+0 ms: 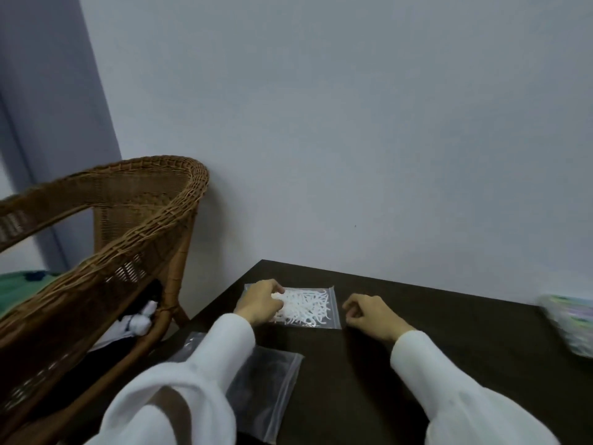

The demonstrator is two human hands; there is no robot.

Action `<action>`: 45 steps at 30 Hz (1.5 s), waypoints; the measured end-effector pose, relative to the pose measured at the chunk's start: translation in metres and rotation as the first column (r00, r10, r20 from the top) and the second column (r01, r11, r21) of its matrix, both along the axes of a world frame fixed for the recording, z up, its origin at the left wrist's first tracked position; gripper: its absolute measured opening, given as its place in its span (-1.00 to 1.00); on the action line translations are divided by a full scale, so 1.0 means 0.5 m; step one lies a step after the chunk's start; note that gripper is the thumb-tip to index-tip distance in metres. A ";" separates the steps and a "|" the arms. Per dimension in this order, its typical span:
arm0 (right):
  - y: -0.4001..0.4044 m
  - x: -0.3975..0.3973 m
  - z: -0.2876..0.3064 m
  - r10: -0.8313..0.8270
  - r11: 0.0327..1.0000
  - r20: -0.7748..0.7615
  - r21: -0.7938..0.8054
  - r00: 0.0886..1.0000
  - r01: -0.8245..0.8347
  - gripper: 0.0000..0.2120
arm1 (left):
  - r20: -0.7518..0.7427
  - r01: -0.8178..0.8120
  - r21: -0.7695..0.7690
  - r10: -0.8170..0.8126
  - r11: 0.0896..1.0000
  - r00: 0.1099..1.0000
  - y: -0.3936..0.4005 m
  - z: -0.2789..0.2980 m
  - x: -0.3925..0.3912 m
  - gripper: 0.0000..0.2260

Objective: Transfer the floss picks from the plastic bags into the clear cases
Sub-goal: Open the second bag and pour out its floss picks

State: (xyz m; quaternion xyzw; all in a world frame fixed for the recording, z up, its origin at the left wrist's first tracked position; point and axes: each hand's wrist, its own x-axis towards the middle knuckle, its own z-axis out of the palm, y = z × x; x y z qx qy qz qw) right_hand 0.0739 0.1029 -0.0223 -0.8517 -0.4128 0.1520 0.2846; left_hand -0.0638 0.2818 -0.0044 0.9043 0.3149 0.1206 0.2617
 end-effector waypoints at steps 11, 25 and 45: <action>0.122 0.014 -0.026 -0.232 0.934 -0.448 0.146 0.863 0.327 -0.40 | -0.009 -0.337 -0.319 0.353 0.886 0.936 0.081 -0.043 0.027 -0.33; 0.052 0.004 0.023 -0.204 0.874 -0.472 0.307 0.858 0.377 -0.93 | 0.052 -0.222 -0.634 0.327 0.741 0.944 0.046 -0.017 0.026 -0.46; -0.164 0.016 0.240 -0.212 0.571 -0.068 0.801 0.975 0.180 -0.89 | 0.450 0.502 -0.850 0.276 -0.159 0.849 -0.250 0.016 0.100 -0.64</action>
